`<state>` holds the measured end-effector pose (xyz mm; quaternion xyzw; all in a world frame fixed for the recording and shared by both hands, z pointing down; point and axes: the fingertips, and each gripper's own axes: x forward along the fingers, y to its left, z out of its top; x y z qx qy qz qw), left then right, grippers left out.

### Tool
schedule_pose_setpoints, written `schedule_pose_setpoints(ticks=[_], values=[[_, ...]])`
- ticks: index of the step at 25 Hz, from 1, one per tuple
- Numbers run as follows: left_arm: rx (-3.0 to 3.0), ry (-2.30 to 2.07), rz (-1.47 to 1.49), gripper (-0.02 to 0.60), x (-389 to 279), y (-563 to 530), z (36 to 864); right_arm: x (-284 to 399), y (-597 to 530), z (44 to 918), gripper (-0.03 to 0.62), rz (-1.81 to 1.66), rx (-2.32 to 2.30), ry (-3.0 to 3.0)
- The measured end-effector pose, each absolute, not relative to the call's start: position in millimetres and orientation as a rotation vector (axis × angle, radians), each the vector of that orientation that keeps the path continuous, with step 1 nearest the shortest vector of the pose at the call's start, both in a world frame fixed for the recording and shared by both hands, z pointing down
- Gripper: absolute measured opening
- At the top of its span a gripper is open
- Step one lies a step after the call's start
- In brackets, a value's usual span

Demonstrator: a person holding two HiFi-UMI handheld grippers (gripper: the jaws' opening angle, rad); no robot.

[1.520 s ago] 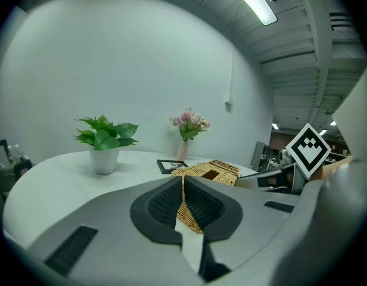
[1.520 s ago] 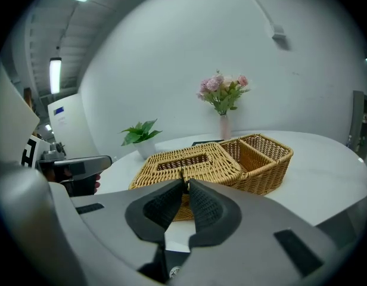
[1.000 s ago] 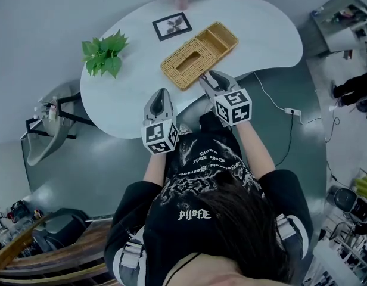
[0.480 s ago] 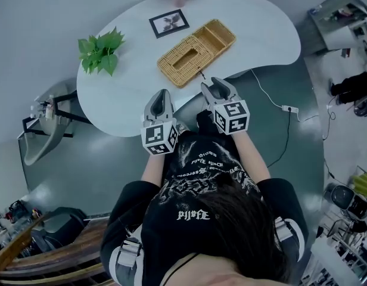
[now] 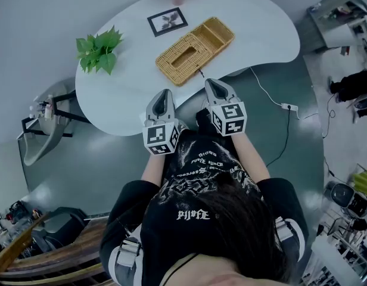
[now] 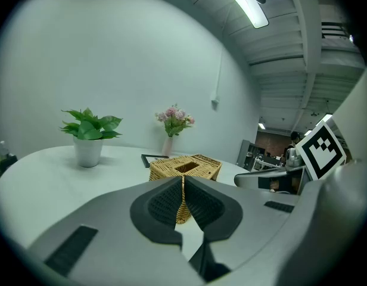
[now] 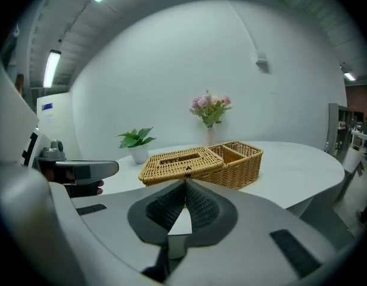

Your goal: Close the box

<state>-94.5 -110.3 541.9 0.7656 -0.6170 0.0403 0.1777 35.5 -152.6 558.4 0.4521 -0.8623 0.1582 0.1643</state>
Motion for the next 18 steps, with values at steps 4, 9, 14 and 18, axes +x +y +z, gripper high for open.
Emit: schedule_pose_setpoints(ticks=[4, 9, 14, 18], values=[[2.172, -1.749, 0.110, 0.029, -94.3, -111.3, 539.6, 34.4, -152.3, 555.6, 0.025, 0.427, 1.288, -2.461], [2.176, -1.746, 0.110, 0.029, -92.9, -112.4, 540.4, 34.5, -153.2, 557.4, 0.025, 0.403, 1.296, -2.450], [2.178, -1.750, 0.112, 0.029, -92.1, -115.0, 540.4, 36.6, -155.6, 559.2, 0.025, 0.371, 1.300, -2.431], [2.181, -1.754, 0.109, 0.029, -92.1, -118.5, 540.1, 37.8, -159.9, 556.2, 0.025, 0.276, 1.320, -2.404]])
